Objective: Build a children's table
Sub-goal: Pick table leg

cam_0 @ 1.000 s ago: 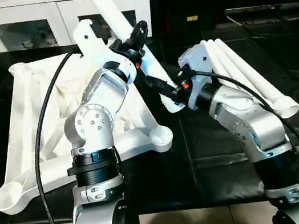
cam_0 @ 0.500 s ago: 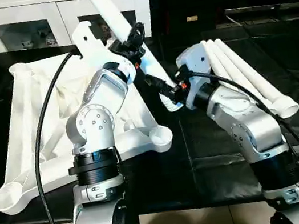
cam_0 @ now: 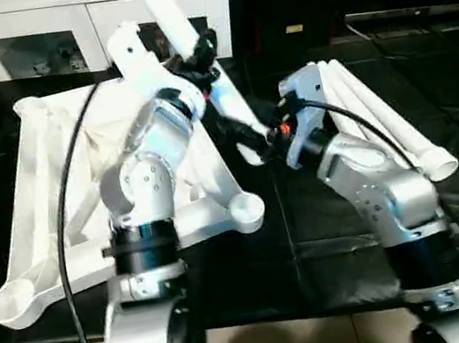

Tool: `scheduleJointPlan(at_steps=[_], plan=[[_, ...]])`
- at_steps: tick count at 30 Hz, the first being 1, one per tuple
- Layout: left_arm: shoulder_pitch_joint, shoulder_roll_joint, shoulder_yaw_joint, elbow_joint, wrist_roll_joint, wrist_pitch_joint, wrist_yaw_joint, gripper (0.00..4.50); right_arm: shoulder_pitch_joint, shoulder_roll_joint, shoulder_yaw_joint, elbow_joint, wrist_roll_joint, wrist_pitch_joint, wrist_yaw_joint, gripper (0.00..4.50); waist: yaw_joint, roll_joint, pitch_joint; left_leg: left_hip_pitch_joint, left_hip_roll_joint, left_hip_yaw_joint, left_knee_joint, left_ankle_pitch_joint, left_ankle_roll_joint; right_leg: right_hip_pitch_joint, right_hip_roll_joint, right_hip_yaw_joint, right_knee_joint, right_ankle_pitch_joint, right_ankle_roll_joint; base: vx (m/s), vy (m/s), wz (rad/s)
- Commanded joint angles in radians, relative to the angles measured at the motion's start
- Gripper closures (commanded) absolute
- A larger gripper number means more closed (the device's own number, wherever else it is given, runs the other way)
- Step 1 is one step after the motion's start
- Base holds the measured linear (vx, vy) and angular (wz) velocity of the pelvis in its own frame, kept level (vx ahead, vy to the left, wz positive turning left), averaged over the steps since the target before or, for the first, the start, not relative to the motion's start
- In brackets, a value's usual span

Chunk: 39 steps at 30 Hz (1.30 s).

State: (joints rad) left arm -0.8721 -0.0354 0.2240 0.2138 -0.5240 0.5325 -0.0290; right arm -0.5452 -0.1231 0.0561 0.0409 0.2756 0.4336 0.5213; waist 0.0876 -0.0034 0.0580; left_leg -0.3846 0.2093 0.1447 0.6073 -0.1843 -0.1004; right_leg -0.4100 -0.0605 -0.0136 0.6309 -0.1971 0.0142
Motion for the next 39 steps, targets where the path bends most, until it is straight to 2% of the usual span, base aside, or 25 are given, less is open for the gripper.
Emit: scheduleJointPlan(at_steps=[1,4,6,8,9,11,12,15,16,17,18,19,21,23,24,26,28,29,33,34,35,36,39], plan=[[-0.030,0.014,-0.023,0.008,0.017,-0.013,-0.030,2.67,0.011,-0.015,0.000,-0.030,0.013,-0.065,0.057,0.61,-0.003,0.007,-0.081,0.015,-0.008,0.017,-0.058,-0.065,-0.010,0.074,-0.037,0.020,-0.055,0.109,-0.209,0.000,0.000,0.00],[-0.033,0.037,-0.026,0.016,0.023,-0.016,-0.048,2.67,0.022,-0.026,-0.009,-0.023,0.007,-0.157,0.093,0.37,-0.003,0.007,-0.082,0.014,-0.007,0.017,-0.057,-0.055,-0.002,0.073,-0.037,0.019,-0.053,0.131,-0.222,0.000,0.000,0.00],[-0.034,0.046,-0.027,0.018,0.025,-0.016,-0.059,2.67,0.025,-0.032,-0.017,-0.026,0.010,-0.161,0.091,0.27,-0.004,0.007,-0.081,0.013,-0.008,0.018,-0.057,-0.053,0.003,0.073,-0.036,0.019,-0.053,0.129,-0.227,0.000,0.000,0.00],[-0.034,0.072,-0.037,0.020,0.021,-0.002,-0.105,2.67,0.025,-0.048,-0.036,-0.043,0.036,-0.110,0.087,0.06,-0.003,0.009,-0.081,0.015,-0.009,0.017,-0.057,-0.045,0.007,0.073,-0.034,0.019,-0.053,0.125,-0.227,0.000,0.000,0.00],[-0.033,0.076,-0.040,0.020,0.021,0.000,-0.113,2.67,0.023,-0.050,-0.039,-0.044,0.038,-0.107,0.087,0.06,-0.003,0.012,-0.081,0.016,-0.010,0.016,-0.057,-0.046,0.006,0.073,-0.034,0.019,-0.053,0.124,-0.227,0.000,0.000,0.00],[-0.032,0.093,-0.056,0.019,0.018,0.011,-0.158,2.67,0.010,-0.062,-0.058,-0.035,0.046,-0.110,0.091,0.01,-0.004,0.011,-0.082,0.017,-0.008,0.017,-0.057,-0.052,0.002,0.072,-0.034,0.019,-0.052,0.124,-0.230,0.000,0.000,0.00],[-0.032,0.103,-0.065,0.018,0.017,0.020,-0.183,2.67,-0.002,-0.066,-0.077,-0.029,0.056,-0.087,0.079,0.00,-0.003,0.015,-0.082,0.016,-0.009,0.017,-0.057,-0.056,-0.001,0.072,-0.034,0.018,-0.052,0.122,-0.233,0.000,0.000,0.00],[-0.036,0.142,-0.107,0.012,0.013,0.053,-0.275,2.67,-0.045,-0.119,-0.121,-0.019,0.144,0.035,0.143,0.00,-0.002,0.013,-0.082,0.019,-0.010,0.016,-0.058,-0.063,-0.001,0.075,-0.032,0.018,-0.052,0.111,-0.238,0.000,0.000,0.00],[-0.040,0.154,-0.120,0.010,0.007,0.066,-0.309,2.67,-0.054,-0.148,-0.118,-0.013,0.168,0.052,0.199,0.00,-0.002,0.014,-0.081,0.018,-0.009,0.018,-0.058,-0.065,0.000,0.073,-0.032,0.019,-0.052,0.111,-0.240,0.000,0.000,0.00],[-0.041,0.156,-0.122,0.010,0.006,0.067,-0.315,2.67,-0.055,-0.153,-0.116,-0.012,0.171,0.053,0.208,0.00,-0.003,0.010,-0.081,0.017,-0.010,0.019,-0.058,-0.068,0.002,0.075,-0.032,0.018,-0.053,0.110,-0.242,0.000,0.000,0.00],[-0.048,0.169,-0.136,0.007,-0.002,0.077,-0.354,2.67,-0.063,-0.182,-0.109,-0.006,0.197,0.090,0.257,0.00,-0.002,0.010,-0.081,0.015,-0.009,0.019,-0.057,-0.060,0.007,0.076,-0.034,0.019,-0.052,0.121,-0.248,0.000,0.000,0.00],[-0.054,0.173,-0.139,0.004,-0.014,0.089,-0.374,2.67,-0.069,-0.201,-0.102,0.000,0.209,0.113,0.289,0.00,-0.001,0.003,-0.083,0.014,-0.011,0.019,-0.056,-0.054,0.012,0.079,-0.034,0.018,-0.051,0.126,-0.253,0.000,0.000,0.00],[-0.056,0.174,-0.139,0.002,-0.022,0.095,-0.382,2.67,-0.072,-0.211,-0.098,0.004,0.213,0.124,0.304,0.00,-0.001,0.005,-0.082,0.013,-0.010,0.020,-0.055,-0.045,0.019,0.077,-0.036,0.018,-0.050,0.131,-0.267,0.000,0.000,0.00],[-0.059,0.198,-0.171,-0.032,-0.043,0.136,-0.462,2.67,-0.099,-0.239,-0.092,0.033,0.250,0.203,0.360,0.00,-0.001,-0.001,-0.083,0.013,-0.011,0.020,-0.056,-0.042,0.024,0.080,-0.035,0.017,-0.049,0.119,-0.277,0.000,0.000,0.00],[-0.059,0.198,-0.171,-0.032,-0.043,0.136,-0.462,2.67,-0.099,-0.239,-0.092,0.033,0.250,0.203,0.360,0.00,0.000,0.001,-0.083,0.013,-0.009,0.019,-0.056,-0.040,0.024,0.079,-0.037,0.016,-0.049,0.115,-0.279,0.000,0.000,0.00],[-0.056,0.205,-0.183,-0.066,-0.075,0.175,-0.502,2.67,-0.110,-0.278,-0.059,0.045,0.277,0.270,0.434,0.00,0.000,-0.003,-0.081,0.014,-0.008,0.022,-0.054,-0.046,0.027,0.078,-0.036,0.017,-0.050,0.105,-0.284,0.000,0.000,0.00],[-0.056,0.204,-0.182,-0.072,-0.083,0.183,-0.507,2.67,-0.111,-0.286,-0.054,0.047,0.281,0.279,0.446,0.00,0.003,-0.001,-0.081,0.012,-0.007,0.022,-0.054,-0.041,0.032,0.077,-0.038,0.018,-0.050,0.105,-0.286,0.000,0.000,0.00],[-0.055,0.204,-0.183,-0.081,-0.093,0.195,-0.519,2.67,-0.115,-0.295,-0.047,0.052,0.285,0.290,0.460,0.00,0.003,-0.006,-0.080,0.012,-0.007,0.023,-0.054,-0.040,0.034,0.076,-0.038,0.017,-0.052,0.101,-0.285,0.000,0.000,0.00],[-0.053,0.209,-0.189,-0.107,-0.122,0.234,-0.556,2.67,-0.139,-0.323,-0.030,0.093,0.280,0.317,0.508,0.00,0.004,-0.007,-0.080,0.013,-0.007,0.024,-0.054,-0.047,0.033,0.074,-0.039,0.017,-0.053,0.066,-0.287,0.000,0.000,0.00],[-0.053,0.211,-0.192,-0.112,-0.124,0.241,-0.563,2.67,-0.145,-0.328,-0.025,0.100,0.281,0.325,0.519,0.00,0.004,-0.011,-0.079,0.012,-0.006,0.024,-0.054,-0.049,0.032,0.075,-0.039,0.017,-0.054,0.056,-0.283,0.000,0.000,0.00],[-0.053,0.212,-0.192,-0.112,-0.124,0.242,-0.564,2.67,-0.146,-0.329,-0.024,0.101,0.282,0.326,0.521,0.00,0.004,-0.009,-0.079,0.012,-0.006,0.024,-0.054,-0.050,0.032,0.074,-0.039,0.017,-0.054,0.046,-0.279,0.000,0.000,0.00],[-0.051,0.217,-0.200,-0.126,-0.132,0.257,-0.584,2.67,-0.160,-0.342,-0.012,0.113,0.293,0.354,0.550,0.00,0.004,-0.013,-0.079,0.012,-0.007,0.024,-0.054,-0.049,0.034,0.075,-0.039,0.017,-0.055,0.042,-0.276,0.000,0.000,0.00],[-0.053,0.218,-0.207,-0.140,-0.144,0.272,-0.602,2.67,-0.173,-0.345,-0.003,0.123,0.301,0.375,0.564,0.00,0.004,-0.012,-0.081,0.011,-0.006,0.024,-0.053,-0.037,0.036,0.074,-0.040,0.016,-0.052,0.046,-0.279,0.000,0.000,0.00]])
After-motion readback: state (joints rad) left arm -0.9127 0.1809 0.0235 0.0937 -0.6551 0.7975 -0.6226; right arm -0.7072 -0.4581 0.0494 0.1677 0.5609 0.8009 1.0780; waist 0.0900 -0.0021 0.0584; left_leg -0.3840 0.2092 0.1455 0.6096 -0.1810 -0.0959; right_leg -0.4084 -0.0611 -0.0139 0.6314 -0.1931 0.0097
